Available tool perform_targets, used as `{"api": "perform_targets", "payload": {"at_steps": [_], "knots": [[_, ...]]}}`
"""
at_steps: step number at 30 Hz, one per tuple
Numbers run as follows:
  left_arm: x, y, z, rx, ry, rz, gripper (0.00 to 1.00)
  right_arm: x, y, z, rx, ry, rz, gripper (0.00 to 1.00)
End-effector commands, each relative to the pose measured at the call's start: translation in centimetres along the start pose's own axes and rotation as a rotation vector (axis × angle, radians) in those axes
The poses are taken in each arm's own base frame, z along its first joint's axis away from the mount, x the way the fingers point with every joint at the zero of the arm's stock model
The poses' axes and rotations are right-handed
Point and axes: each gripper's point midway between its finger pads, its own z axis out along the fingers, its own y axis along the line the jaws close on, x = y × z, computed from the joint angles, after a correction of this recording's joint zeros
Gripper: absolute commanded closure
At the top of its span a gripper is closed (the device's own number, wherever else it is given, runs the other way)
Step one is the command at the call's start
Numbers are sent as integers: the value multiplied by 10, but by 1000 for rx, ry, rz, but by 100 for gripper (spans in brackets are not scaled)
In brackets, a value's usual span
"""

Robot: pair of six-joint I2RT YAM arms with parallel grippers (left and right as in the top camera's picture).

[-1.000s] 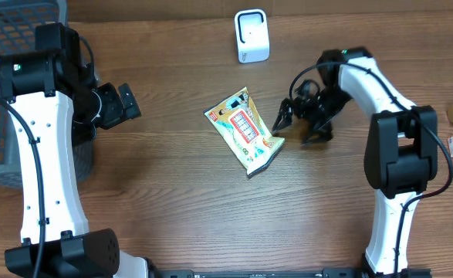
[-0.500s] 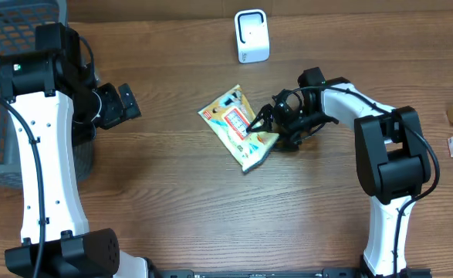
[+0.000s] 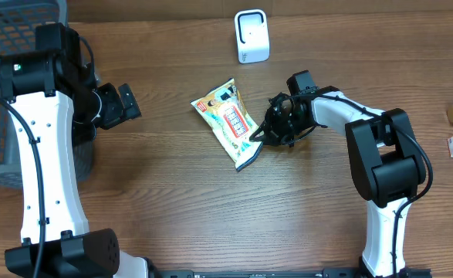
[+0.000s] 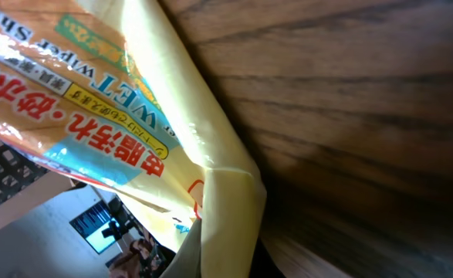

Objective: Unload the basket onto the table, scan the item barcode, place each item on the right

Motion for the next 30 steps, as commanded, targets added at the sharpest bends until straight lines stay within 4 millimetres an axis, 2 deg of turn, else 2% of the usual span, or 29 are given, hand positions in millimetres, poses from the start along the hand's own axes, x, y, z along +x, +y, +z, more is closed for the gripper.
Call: {"api": "perform_targets", "payload": {"at_steps": [1,4,6,9,10,14,16,19,23,27,30], "knots": [[-1,1,-1,0,-4,14,0,-14,-32,-5,185,-92,41,96],[-1,1,-1,0,-4,14,0,-22,-27,-33,279,-178,27,96],[-1,1,-1,0,-4,14,0,-28,-17,-65,367,-267,-4,96],[-1,1,-1,0,-4,14,0,-30,3,-125,522,-432,-51,96],[-1,1,-1,0,-4,14,0,-26,12,-151,585,-499,-63,96],[-1,1,-1,0,-4,14,0,0,35,-228,782,-686,-86,96],[-1,1,-1,0,-4,14,0,14,39,-252,844,-735,-72,96],[-1,1,-1,0,-4,14,0,40,35,-277,921,-753,-15,96],[-1,1,-1,0,-4,14,0,71,6,-302,1085,-785,183,96],[-1,1,-1,0,-4,14,0,91,-18,-311,1204,-789,324,96],[-1,1,-1,0,-4,14,0,93,-32,-303,1245,-759,367,96]]}}
